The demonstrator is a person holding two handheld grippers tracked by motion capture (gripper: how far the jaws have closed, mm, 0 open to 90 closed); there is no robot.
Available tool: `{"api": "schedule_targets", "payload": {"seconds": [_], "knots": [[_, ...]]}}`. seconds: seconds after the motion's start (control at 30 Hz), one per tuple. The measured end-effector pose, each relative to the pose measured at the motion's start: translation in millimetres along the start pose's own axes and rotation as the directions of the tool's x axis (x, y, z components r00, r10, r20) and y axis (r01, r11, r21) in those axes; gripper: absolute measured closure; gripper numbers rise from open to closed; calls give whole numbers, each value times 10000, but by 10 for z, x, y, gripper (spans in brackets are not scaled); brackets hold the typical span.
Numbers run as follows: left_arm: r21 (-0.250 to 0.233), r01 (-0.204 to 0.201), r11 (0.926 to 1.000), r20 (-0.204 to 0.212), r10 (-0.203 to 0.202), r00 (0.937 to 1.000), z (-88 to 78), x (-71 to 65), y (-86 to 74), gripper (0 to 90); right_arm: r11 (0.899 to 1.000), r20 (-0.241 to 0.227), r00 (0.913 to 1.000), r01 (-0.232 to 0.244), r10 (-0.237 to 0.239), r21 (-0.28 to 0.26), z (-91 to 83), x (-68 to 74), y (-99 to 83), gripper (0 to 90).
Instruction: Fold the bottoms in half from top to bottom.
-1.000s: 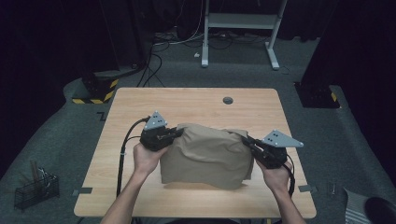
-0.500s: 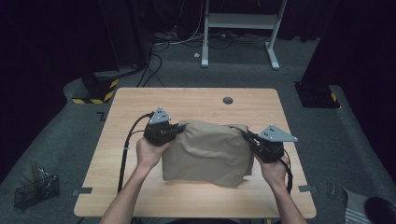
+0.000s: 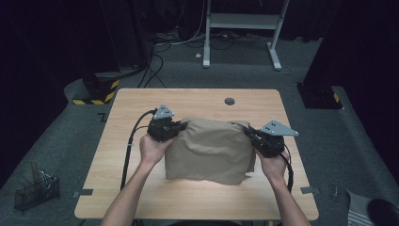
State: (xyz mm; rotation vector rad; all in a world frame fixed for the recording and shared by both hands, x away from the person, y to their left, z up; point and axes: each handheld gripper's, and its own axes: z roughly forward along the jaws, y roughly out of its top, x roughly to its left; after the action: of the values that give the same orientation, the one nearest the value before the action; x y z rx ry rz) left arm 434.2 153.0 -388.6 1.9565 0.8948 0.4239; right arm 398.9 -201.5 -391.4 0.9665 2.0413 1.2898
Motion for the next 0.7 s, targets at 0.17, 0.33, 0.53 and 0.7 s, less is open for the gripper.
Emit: {"api": "schedule_targets", "payload": {"seconds": [0.17,0.33,0.53,0.7], "knots": [[-32,41,10000,-152,-41,9999,72,23,-23,837,9997,59,9999,-145,144,192,93,-65,-23,864],[-44,160,9999,-217,-161,9996,128,63,-67,837,9991,96,9995,-314,311,294,191,-100,-47,864],[31,365,9993,-189,-364,9992,179,111,-82,837,9978,60,9986,-527,525,403,269,-147,-57,864],[171,499,9986,-206,-495,9986,254,154,-64,837,9958,73,9970,-773,770,492,323,-194,-75,865]]}}
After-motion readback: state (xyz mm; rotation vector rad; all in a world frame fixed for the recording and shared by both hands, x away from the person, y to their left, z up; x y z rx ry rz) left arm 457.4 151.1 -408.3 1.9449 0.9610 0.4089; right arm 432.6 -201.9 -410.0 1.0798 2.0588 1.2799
